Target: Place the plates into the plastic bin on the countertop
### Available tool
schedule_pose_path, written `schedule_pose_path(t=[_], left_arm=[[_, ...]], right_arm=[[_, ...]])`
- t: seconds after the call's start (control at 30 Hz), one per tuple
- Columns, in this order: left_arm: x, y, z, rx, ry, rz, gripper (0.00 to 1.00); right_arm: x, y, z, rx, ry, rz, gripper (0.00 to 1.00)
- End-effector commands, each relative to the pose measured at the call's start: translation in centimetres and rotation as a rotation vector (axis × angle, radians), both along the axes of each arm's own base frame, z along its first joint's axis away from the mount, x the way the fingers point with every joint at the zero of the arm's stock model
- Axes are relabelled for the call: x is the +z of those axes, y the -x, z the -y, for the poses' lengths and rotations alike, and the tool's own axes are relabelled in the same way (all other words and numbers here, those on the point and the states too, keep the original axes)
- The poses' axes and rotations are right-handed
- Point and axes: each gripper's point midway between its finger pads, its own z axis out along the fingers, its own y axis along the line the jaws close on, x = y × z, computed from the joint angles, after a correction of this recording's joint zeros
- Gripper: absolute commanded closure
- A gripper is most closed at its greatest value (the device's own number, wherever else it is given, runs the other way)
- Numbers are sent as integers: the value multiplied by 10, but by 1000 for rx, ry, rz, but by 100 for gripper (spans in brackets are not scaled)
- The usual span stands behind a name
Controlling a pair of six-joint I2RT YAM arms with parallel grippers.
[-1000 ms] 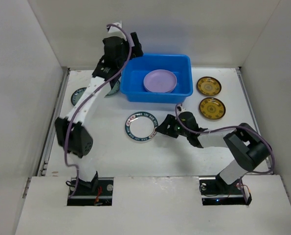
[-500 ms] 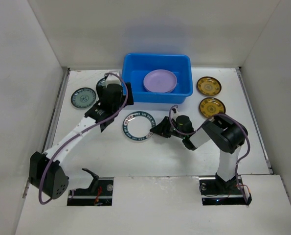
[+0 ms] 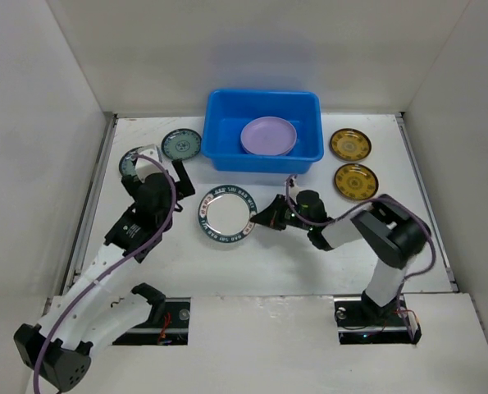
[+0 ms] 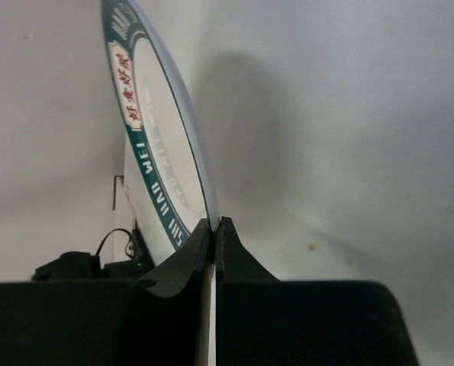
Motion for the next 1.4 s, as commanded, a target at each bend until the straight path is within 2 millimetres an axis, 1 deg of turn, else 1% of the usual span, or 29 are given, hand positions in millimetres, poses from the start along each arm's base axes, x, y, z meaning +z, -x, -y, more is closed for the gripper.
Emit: schedule_pose_path(t=[0.0, 0.1, 0.17, 0.2, 0.23, 0.3, 0.43, 0.5, 0.6, 0.7, 0.77, 0.87, 0.93, 1.0, 1.1, 1.17, 1.2, 1.27, 1.37], left_arm=[[-15, 11, -23, 81, -7, -48, 0], [-19, 11, -36, 125, 3, -64, 0], [-21, 9, -43, 144, 17, -71, 0], [-22, 7, -46, 153, 27, -76, 0], [-23, 6, -49, 163, 37, -80, 0], [-26, 5, -54, 175, 60, -91, 0], [-40, 7, -66, 225, 103, -150, 0], [-46, 9, -73, 250, 119, -170, 0], [-54, 14, -79, 291, 144, -179, 0], [-70, 19, -90, 364, 190, -200, 0], [-80, 22, -96, 411, 243, -207, 0], [-89, 23, -98, 432, 308, -214, 0], [-92, 25, -103, 455, 322, -223, 0], [-93, 27, -106, 468, 331, -220, 0], [-96, 31, -109, 492, 346, -221, 0], [-100, 32, -110, 501, 347, -231, 0], [-101, 32, -111, 506, 351, -234, 0], [-105, 31, -111, 513, 368, -243, 0], [-109, 26, -108, 513, 410, -253, 0]], right_arm=[[87, 3, -9, 61, -53, 185, 100], [140, -9, -4, 34, 2, 274, 100], [174, -23, -1, 3, 55, 337, 100], [188, -33, 3, -21, 84, 361, 100], [205, -50, 12, -63, 120, 386, 100], [225, -80, 25, -124, 168, 413, 100], [252, -149, 57, -262, 211, 432, 100], [260, -184, 74, -324, 223, 437, 100], [258, -228, 94, -396, 258, 424, 99], [243, -265, 108, -437, 314, 396, 99], [228, -286, 112, -442, 360, 375, 99], [206, -305, 118, -458, 431, 350, 98], [190, -311, 122, -463, 472, 327, 98], [173, -314, 127, -463, 498, 294, 97], [153, -312, 128, -451, 524, 252, 96], [142, -309, 129, -440, 548, 234, 93], [139, -307, 130, -438, 560, 229, 90], [134, -306, 133, -443, 583, 223, 81], [133, -306, 137, -447, 605, 228, 67]])
